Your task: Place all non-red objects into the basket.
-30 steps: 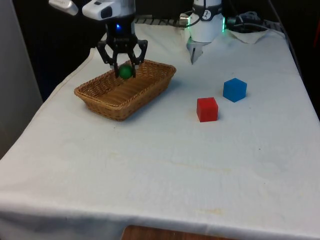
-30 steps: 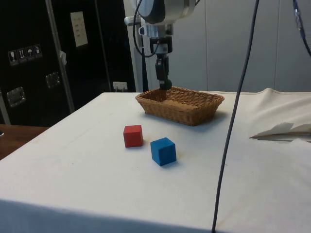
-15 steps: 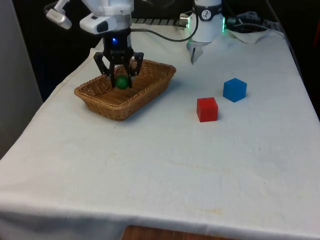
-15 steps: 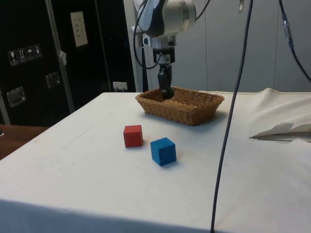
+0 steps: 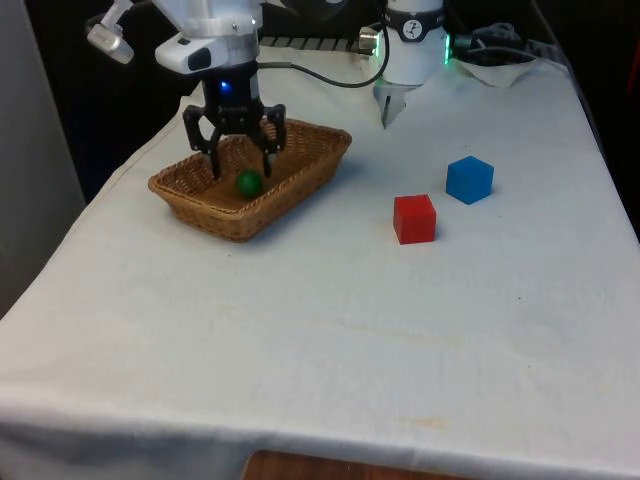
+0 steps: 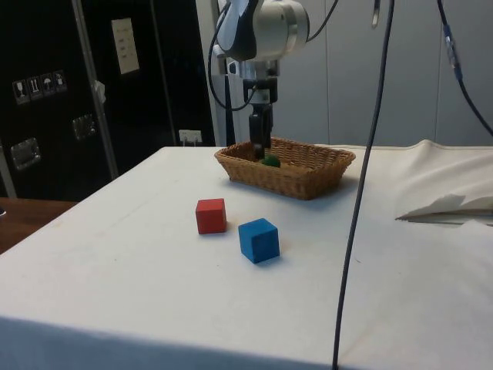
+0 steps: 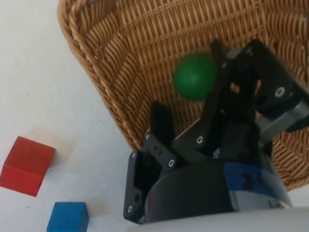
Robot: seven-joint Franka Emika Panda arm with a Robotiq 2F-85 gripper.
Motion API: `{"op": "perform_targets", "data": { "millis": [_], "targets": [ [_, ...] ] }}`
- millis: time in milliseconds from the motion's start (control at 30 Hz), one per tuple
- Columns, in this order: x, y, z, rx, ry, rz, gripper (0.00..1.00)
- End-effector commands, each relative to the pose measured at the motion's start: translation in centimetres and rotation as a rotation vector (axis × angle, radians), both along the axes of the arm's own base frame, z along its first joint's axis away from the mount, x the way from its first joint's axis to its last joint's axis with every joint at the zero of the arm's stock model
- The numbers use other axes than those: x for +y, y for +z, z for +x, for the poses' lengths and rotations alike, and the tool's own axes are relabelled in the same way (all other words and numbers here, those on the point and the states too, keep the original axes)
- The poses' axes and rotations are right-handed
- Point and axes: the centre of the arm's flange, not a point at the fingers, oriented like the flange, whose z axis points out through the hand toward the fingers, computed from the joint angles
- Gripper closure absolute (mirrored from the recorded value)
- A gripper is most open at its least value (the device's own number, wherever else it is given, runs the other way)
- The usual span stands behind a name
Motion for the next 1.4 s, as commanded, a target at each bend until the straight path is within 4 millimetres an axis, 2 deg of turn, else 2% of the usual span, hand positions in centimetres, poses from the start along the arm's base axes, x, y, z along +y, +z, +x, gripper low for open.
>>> {"op": "perform_targets", "data": {
  "millis": [0,33,67,100,133,333,500,533,600,800,1033,1133,1167,1367],
  "targets": [
    [0.0,0.0,0.2,-0.004,0.0,0.006,0.4],
    [-0.1,0.0,0.1,-0.003,-0.001,0.007,0.3],
    [-0.1,0.0,0.1,-0.003,0.0,0.006,0.15],
    [-0.1,-0.1,0.1,-0.002,0.0,0.006,0.06],
    [-0.1,-0.1,0.1,-0.002,0.0,0.006,0.0],
    [-0.1,0.1,0.1,-0.002,-0.001,0.006,0.0],
    [0.2,1.8,0.0,-0.007,0.001,0.01,0.0],
    [0.1,1.2,0.2,-0.011,0.002,0.013,0.0],
    [0.4,2.6,-0.2,-0.008,0.003,0.018,0.0],
    [1.1,4.8,-0.8,-0.013,0.008,0.03,0.0],
    [1.7,6.8,-1.3,-0.015,0.012,0.04,0.0],
    [2.4,8.3,-1.6,-0.018,0.017,0.048,0.0],
    [2.2,7.9,-1.3,-0.023,0.02,0.058,0.0],
    [4.4,10.5,-1.9,-0.011,0.035,0.045,0.0]
  ]
}}
